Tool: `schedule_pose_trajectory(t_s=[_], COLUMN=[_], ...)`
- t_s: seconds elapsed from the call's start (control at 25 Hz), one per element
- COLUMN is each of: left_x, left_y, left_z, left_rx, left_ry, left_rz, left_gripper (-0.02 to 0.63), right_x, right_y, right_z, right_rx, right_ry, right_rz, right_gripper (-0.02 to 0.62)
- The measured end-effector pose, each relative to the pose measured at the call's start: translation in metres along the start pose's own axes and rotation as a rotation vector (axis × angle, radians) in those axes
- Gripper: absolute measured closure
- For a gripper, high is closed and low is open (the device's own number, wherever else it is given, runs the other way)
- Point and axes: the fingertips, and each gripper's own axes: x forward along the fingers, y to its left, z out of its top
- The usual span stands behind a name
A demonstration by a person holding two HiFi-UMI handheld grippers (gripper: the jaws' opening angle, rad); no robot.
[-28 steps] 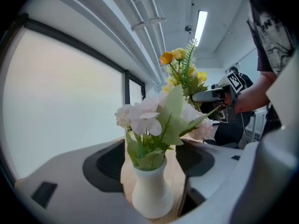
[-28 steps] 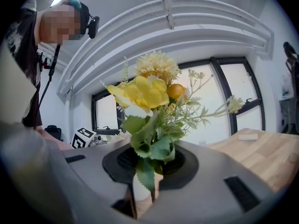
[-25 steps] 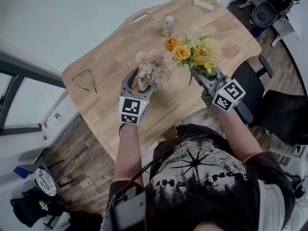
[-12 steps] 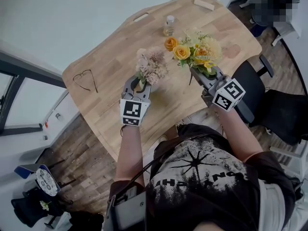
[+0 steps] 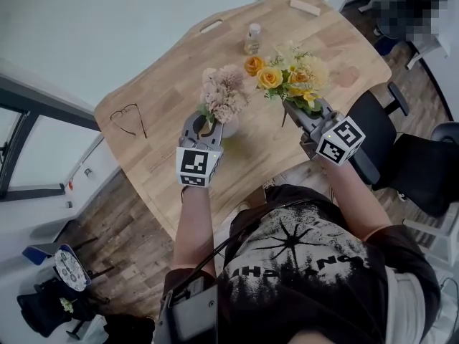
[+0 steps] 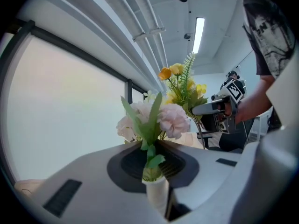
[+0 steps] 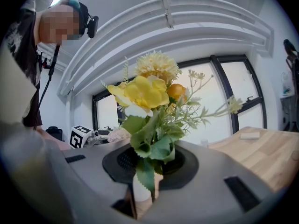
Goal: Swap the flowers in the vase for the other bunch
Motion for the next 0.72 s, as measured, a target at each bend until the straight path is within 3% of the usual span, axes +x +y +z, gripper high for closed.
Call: schedule_pose_trajectory(t_s=[0.2, 0.72], left_x=[0.000, -0.004], left_y=[0.008, 0.015], left_z=[0.011, 0.076], left_rx=[-0.019, 0.025], left_ry=[-0.017, -0.089], left_rz=[0.011, 0.014], left_gripper=[0.548, 0.548], right_x=[0.003, 0.008], right_y=[0.000, 0.002], right_z=[0.003, 0.032], right_rx=[0.006, 0.019], right_ry=[-0.011, -0.075], right_rz=[0.007, 0.031], right_gripper=[0.514, 0.514])
